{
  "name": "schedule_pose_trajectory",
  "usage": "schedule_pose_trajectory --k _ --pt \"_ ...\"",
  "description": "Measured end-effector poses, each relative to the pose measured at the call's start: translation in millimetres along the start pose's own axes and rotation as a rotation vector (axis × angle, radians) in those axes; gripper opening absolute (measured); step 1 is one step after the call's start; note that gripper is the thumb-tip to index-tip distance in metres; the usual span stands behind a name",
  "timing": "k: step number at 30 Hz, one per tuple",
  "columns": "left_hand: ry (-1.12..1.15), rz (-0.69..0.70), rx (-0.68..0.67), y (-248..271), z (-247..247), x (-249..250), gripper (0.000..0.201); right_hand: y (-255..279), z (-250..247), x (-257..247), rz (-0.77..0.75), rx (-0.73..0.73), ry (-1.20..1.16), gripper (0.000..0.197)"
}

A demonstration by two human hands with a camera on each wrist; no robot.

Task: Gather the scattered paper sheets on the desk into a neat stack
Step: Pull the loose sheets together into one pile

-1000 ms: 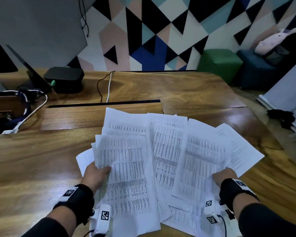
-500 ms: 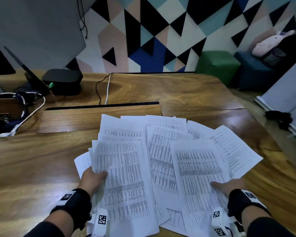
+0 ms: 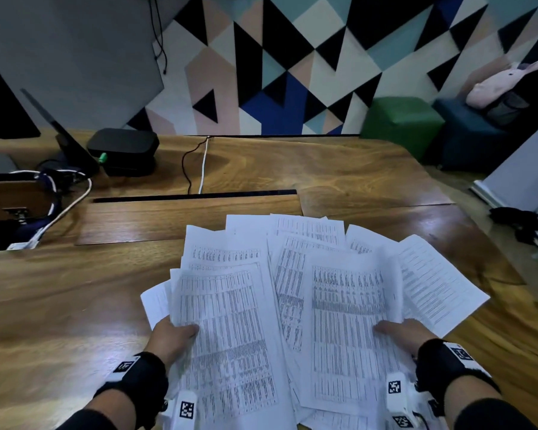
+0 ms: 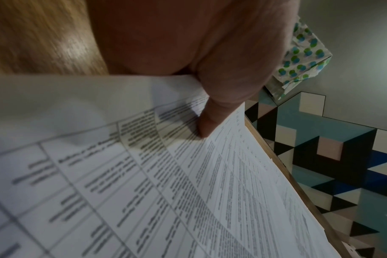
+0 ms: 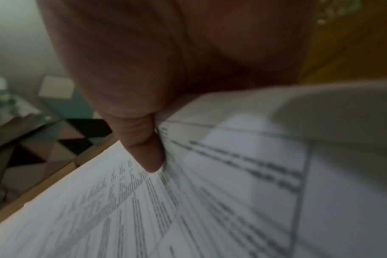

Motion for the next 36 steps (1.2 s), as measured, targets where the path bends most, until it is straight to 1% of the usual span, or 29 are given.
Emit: schedule_pose_trajectory --k 3,5,6,9,11,12,13,15,17,18,19,20,21,22,23,25,28,29,30,32,33,35,36 --pt "0.0 0.001 -0.009 -1.3 -0.3 -0.2 0.025 9.4 -11.0 -21.0 -0.097 0.073 0.009 0.029" --pt "-0.006 -0.004 -0.019 -1.2 -0.5 -0.8 0.024 25.9 -26.3 -39.3 -0.183 0.127 0.004 0.023" --pt "-0.011 -0.004 -0.025 -0.6 -0.6 -0.9 0.023 36.2 -35.9 -49.4 -0.235 0.168 0.043 0.02" --pt "-0.009 0.0 -0.033 0.8 -0.7 -0.8 0.02 75.7 -65.3 -82.6 -0.393 0.363 0.266 0.013" --pt "-0.013 0.004 -0.032 2.2 -0.4 0.2 0.019 98.2 -80.1 -98.7 -0.491 0.488 0.324 0.014" --pt "-0.016 0.009 -0.03 2.1 -0.3 0.4 0.02 107.5 -87.1 -104.3 -0.533 0.539 0.281 0.017" --pt "-0.016 0.011 -0.026 2.0 -0.3 0.4 0.021 115.9 -93.4 -109.6 -0.571 0.577 0.19 0.02" --pt "-0.013 0.014 -0.025 3.9 -0.2 0.9 0.02 127.6 -104.0 -116.0 -0.651 0.63 -0.045 0.025" --pt "-0.012 0.017 -0.026 4.7 -0.6 0.3 0.019 131.9 -110.3 -119.7 -0.732 0.631 -0.33 0.027" --pt "-0.012 0.016 -0.027 4.9 -0.9 0.0 0.018 127.3 -111.1 -119.6 -0.744 0.597 -0.486 0.026" --pt "-0.007 0.015 -0.028 5.7 -1.3 0.1 0.018 118.1 -108.7 -118.0 -0.725 0.515 -0.639 0.025" --pt "-0.005 0.016 -0.029 6.8 -1.6 0.5 0.017 106.7 -102.9 -116.3 -0.669 0.405 -0.782 0.027" --pt "-0.002 0.018 -0.028 7.6 -1.7 0.8 0.016 88.5 -92.8 -110.9 -0.578 0.315 -0.874 0.027" --pt "0.001 0.02 -0.028 8.3 -1.9 1.2 0.016 75.8 -84.0 -108.1 -0.5 0.245 -0.892 0.028" --pt "0.003 0.022 -0.028 9.6 -2.0 2.1 0.016 58.0 -70.7 -100.6 -0.433 0.203 -0.823 0.033" --pt "0.003 0.025 -0.031 12.1 -2.9 3.5 0.016 40.2 -46.1 -90.6 -0.332 0.142 -0.556 0.051" --pt "-0.006 0.032 -0.028 14.8 -5.4 3.9 0.016 21.8 -0.2 -60.1 -0.138 0.04 -0.228 0.064" --pt "-0.007 0.032 -0.029 15.9 -5.7 4.2 0.016 17.4 12.1 -51.0 -0.098 0.03 -0.139 0.075" --pt "-0.007 0.033 -0.028 17.0 -6.2 4.2 0.017 15.1 21.8 -44.1 -0.043 0.049 0.002 0.082" --pt "-0.014 0.041 -0.025 19.3 -6.0 5.5 0.018 14.3 32.1 -37.2 0.028 0.156 0.237 0.08" --pt "-0.019 0.045 -0.025 20.8 -5.6 6.6 0.017 9.7 34.4 -33.8 0.077 0.2 0.3 0.084" --pt "-0.025 0.05 -0.017 22.5 -4.6 7.8 0.017 20.6 41.2 -34.5 0.171 0.231 0.291 0.101" --pt "-0.025 0.05 -0.014 23.1 -4.4 7.8 0.016 21.4 45.2 -33.8 0.181 0.241 0.271 0.109"
Point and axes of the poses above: each hand's wrist, its own y-axis away from the middle knuckle, its own z-axis out of the palm, x = y × z, the point moved 4 cm from there along -y, towards the middle knuckle, and after that the axes turned 7 degrees about y, right-handed, at the moved point
